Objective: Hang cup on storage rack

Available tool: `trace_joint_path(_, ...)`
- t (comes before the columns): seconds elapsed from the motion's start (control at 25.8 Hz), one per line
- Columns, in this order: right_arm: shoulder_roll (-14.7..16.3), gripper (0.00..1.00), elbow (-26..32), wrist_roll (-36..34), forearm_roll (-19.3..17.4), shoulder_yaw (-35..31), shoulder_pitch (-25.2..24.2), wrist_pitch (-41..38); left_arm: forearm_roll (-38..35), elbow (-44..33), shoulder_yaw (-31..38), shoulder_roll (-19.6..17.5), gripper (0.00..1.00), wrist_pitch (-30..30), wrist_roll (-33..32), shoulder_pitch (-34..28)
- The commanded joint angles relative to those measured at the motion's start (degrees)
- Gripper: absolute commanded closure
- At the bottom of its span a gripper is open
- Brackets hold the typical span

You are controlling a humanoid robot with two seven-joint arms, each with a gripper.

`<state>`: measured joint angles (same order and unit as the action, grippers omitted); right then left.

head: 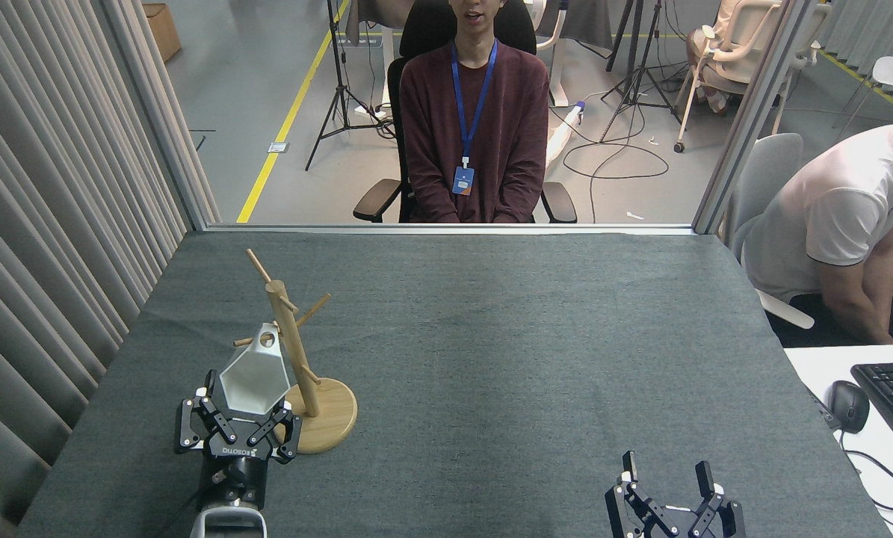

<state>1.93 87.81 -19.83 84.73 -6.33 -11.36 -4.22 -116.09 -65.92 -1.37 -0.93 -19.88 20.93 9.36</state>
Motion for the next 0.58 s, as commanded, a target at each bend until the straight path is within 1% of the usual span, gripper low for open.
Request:
trace_joint_path(0.0, 0.00, 0.02, -0.10, 0.06, 0.00, 0.00, 0.02, 0.00, 0.34, 0.00, 0.05, 0.23, 0.01, 0.19, -0.10, -1.01)
trace_joint_path(0.19, 0.00, 0.02, -0.10, 0.06, 0.00, 0.00, 0.11, 0.00, 0.95, -1.05, 0.41, 0.06, 0.01, 1.33, -0.36, -4.79)
trace_joint_path(0.31, 0.00, 0.02, -0.10, 0.06, 0.00, 0.00, 0.20, 0.00, 2.54, -4.13, 1.28, 0.06, 0.01, 2.04, -0.62, -7.95)
trace_joint_path(0.39, 0.09, 0.02, -0.10, 0.06, 0.00, 0.00, 0.20, 0.00, 7.28, -8.52, 1.99, -0.12, 0.01, 5.11, -0.80, -10.76)
trace_joint_path(0.46, 0.09, 0.02, -0.10, 0.06, 0.00, 0.09, 0.37, -0.08, 14.75, -13.88, 2.87, -0.21, 0.01, 10.03, -0.98, -13.66)
trace_joint_path(0.54, 0.26, 0.02, -0.01, 0.06, 0.09, 0.18, 0.55, -0.35, 22.14, -19.33, 3.66, -0.65, 0.01, 13.99, -2.65, -17.00)
